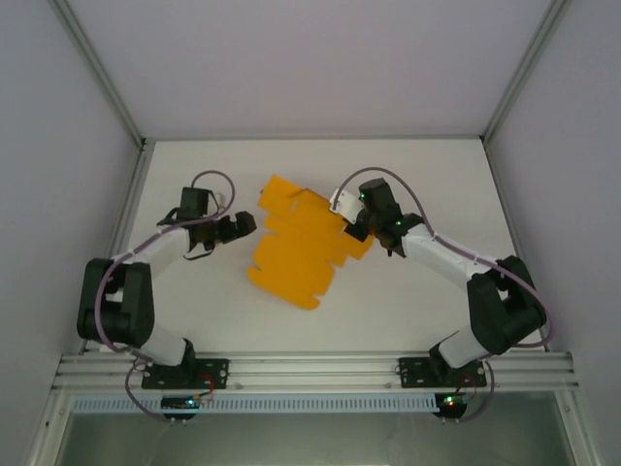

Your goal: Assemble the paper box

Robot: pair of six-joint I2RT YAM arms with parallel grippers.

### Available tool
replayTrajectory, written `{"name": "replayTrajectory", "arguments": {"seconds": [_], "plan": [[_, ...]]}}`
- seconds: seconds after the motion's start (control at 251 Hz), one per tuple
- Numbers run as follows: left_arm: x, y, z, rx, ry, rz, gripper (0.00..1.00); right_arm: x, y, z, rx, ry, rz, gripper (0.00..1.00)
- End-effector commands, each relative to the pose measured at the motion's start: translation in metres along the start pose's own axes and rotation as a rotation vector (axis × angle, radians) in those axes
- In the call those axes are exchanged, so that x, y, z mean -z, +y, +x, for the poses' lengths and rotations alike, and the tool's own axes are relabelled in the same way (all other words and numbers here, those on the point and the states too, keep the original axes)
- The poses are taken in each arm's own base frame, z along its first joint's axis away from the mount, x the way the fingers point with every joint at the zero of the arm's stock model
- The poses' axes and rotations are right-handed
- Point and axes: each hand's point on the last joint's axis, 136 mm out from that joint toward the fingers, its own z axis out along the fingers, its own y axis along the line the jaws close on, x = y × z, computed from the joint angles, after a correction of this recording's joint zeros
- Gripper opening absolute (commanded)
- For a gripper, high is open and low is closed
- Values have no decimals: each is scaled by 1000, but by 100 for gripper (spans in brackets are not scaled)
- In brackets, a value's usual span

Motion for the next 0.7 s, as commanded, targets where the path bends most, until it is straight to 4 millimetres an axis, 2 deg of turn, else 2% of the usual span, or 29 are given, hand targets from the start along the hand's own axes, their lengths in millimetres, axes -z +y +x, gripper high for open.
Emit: {"name": "replayTrajectory", "arguments": {"seconds": [0.0,0.124,0.255,0.375,0.467,0.587,0.663,0.698], "plan": [[-2,-42,-6,-125,-11,137,100,7,-2,-1,-57,-10,-9,0],[-9,-61,3,-147,23,223,100,6,-1,-3,-70,-18,-18,0],[-16,-71,0,-180,25,221,99,6,3,-5,-64,-27,-21,0],[-23,-88,4,-216,58,287,100,6,3,-9,-62,-45,-22,0],[-32,-100,13,-231,104,374,93,4,5,-11,-60,-62,-27,0],[-46,-97,19,-209,144,374,82,0,8,-10,-70,-69,-36,0],[-55,-96,23,-193,162,371,70,-3,10,-10,-72,-70,-41,0],[-58,-97,24,-189,169,374,67,-4,11,-10,-70,-72,-42,0]]}}
